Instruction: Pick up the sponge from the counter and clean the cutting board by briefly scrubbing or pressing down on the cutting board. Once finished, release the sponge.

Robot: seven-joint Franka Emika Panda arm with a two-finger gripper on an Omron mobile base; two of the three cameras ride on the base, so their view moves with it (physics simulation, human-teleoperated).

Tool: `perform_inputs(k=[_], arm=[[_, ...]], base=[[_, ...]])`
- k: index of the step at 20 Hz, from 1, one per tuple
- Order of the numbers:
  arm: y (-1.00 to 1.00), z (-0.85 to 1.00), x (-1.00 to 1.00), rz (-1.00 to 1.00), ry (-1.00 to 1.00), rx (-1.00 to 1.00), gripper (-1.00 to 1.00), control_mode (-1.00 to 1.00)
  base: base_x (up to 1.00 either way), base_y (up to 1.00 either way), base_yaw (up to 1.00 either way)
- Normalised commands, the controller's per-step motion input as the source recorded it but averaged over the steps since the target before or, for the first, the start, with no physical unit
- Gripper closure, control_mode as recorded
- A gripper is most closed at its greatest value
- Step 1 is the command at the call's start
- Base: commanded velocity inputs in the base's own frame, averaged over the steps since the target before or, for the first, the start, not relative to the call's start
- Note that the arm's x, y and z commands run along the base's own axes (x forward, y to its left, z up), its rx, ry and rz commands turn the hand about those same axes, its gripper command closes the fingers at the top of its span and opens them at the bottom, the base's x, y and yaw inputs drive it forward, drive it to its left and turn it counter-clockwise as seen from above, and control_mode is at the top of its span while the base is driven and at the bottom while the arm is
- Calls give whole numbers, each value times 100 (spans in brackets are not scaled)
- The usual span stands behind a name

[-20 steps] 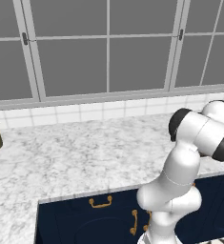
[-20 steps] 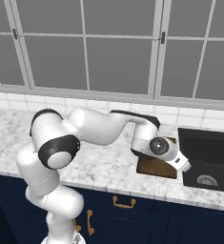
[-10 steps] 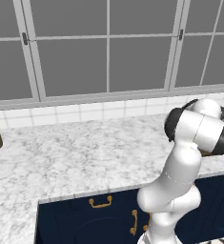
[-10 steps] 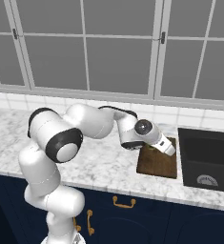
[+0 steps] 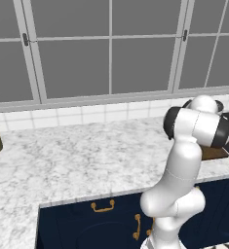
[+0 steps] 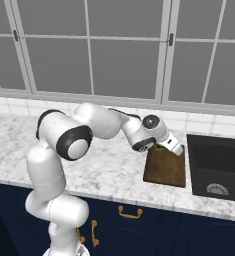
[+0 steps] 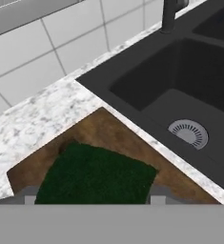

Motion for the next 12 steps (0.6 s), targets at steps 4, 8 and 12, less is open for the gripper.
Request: perform_inputs(k=[4,8,12], arm=[[24,-52,21,1,0,-3,100,-100],[52,-67,38,0,0,-4,100,-100],[8,-74,5,0,-4,-4,100,-100]], base=[[0,0,0],[0,0,0],[0,0,0]])
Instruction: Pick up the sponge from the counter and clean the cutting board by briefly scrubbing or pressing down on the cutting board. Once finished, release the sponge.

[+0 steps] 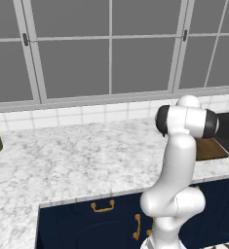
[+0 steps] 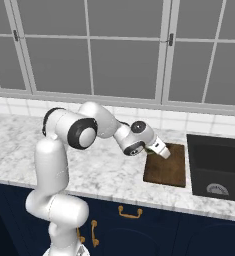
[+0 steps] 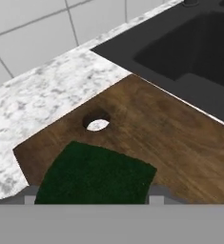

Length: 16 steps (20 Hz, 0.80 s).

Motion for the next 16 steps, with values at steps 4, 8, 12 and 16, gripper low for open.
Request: perform_inputs(k=[4,8,12,16], arm=[[0,-68,9,0,0,0,100,-100],[-17,-48,0,0,12,1,100,-100],[-40,-14,1,0,26,11,100,-100],[-2,-46,-63,0,5,2,100,-100]], base=[[0,0,0],[0,0,0],[0,0,0],[0,0,0]])
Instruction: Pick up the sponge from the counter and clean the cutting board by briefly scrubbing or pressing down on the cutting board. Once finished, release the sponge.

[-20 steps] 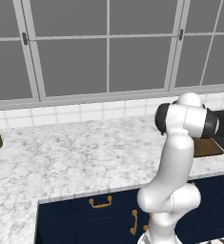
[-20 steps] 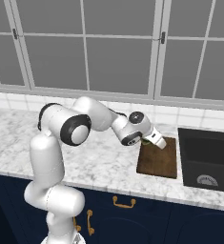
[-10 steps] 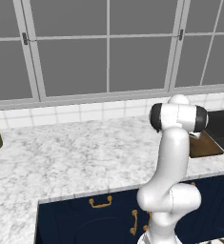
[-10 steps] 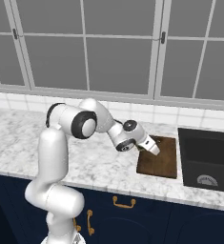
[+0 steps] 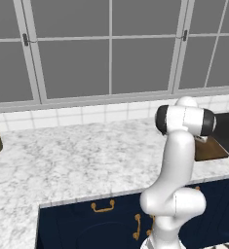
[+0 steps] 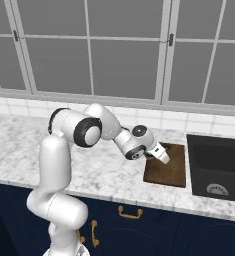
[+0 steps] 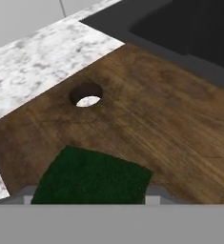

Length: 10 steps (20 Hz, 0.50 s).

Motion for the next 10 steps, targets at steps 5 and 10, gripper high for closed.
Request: perform_inputs(k=[5,10], arm=[[5,-89,-100,0,-9,0,100,-100],[0,-98,-100,0,-7,-1,100,-100]], base=[[0,0,0],[0,0,0]])
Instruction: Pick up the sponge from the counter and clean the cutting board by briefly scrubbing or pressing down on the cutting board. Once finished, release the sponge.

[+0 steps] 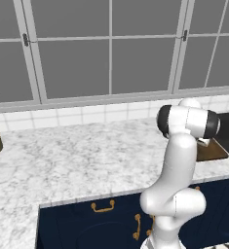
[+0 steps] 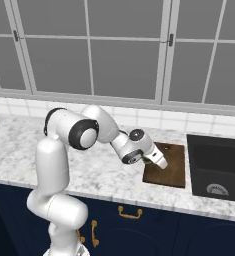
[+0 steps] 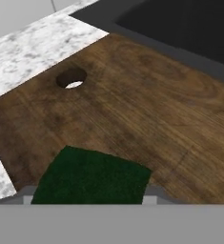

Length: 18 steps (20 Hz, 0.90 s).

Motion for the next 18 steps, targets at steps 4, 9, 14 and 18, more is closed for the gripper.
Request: perform_inputs(k=[4,9,14,18], arm=[[-3,-76,-100,0,16,0,100,-100],[-3,-82,-100,0,17,0,100,-100],[0,-76,-100,0,15,0,100,-100],[-7,-89,-100,0,6,0,100,-100]], base=[[0,0,0],[0,0,0],[0,0,0],[0,0,0]])
